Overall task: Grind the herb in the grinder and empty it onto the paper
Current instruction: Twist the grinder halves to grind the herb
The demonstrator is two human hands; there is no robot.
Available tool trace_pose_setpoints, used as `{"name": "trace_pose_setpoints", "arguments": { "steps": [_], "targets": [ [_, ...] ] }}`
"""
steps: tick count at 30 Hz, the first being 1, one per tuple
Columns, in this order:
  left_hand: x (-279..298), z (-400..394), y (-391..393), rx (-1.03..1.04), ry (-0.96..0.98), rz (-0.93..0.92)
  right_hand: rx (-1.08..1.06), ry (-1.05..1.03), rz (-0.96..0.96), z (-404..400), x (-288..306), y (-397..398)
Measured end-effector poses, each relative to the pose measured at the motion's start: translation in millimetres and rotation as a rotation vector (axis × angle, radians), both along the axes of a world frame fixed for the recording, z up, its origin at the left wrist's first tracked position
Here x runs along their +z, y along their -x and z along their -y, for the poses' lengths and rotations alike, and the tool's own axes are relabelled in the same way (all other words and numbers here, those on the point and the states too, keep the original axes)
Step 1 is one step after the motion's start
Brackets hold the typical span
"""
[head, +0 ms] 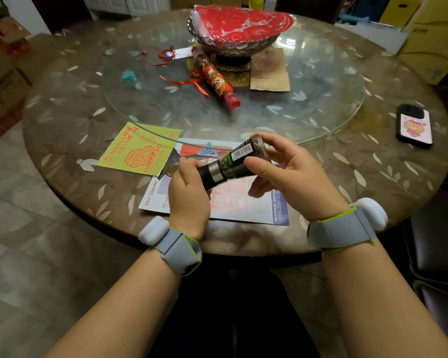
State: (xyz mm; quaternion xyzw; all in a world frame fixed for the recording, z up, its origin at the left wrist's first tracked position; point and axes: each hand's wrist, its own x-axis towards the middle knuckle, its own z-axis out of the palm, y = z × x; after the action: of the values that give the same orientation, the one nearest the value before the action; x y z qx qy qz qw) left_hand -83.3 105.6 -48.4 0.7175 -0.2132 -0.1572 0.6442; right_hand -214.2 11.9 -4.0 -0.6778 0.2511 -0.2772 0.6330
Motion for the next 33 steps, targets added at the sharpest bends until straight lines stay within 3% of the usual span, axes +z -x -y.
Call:
{"name": "trace_pose_setpoints", "arguments": {
  "steps": [5, 8, 10, 14, 17, 22, 26, 29, 31, 33],
  "targets": [
    [-7.3, -2.1, 3.7, 0.022, 0.057, 0.302, -0.193, 0.193, -0.35, 1.7, 1.6, -2.7],
    [-8.3, -2.8, 5.1, -0.014, 0.07, 0.379, -0.275, 0.371, -0.617, 2.5, 0.6, -4.1],
    [-8.6, -3.1, 3.6, -0.039, 0.06, 0.309, -0.252, 0.344, -0.533, 2.1, 1.0, -5.8],
    [-1.6, -1.0, 5.5, -0.035, 0.012, -0.021, -0.124, 0.251, -0.035, -1.2, -7.0, -7.6],
    [3.5, 1.4, 2.3, -0.029, 0.021, -0.186, -0.031, 0.25, 0.158, -0.6, -18.6, -3.9],
    [-2.9, -0.6, 3.7, -0.037, 0.018, -0.016, -0.181, 0.186, 0.074, -2.5, -15.3, -6.6],
    [-5.8, -5.0, 6.8, -0.046, 0.058, 0.261, -0.395, 0.383, -0.306, -2.1, -7.3, -9.0],
    [-6.3, -6.1, 5.9, -0.085, 0.059, 0.385, -0.301, 0.314, -0.559, 0.6, 4.2, -2.9],
    [-6.7, -4.8, 4.1, -0.09, 0.035, 0.358, -0.222, 0.226, -0.471, 2.7, 5.7, -2.9],
    [-5.9, -2.7, 3.0, -0.078, -0.006, 0.239, -0.127, 0.059, -0.215, 3.1, 2.5, -2.5]
  ]
}}
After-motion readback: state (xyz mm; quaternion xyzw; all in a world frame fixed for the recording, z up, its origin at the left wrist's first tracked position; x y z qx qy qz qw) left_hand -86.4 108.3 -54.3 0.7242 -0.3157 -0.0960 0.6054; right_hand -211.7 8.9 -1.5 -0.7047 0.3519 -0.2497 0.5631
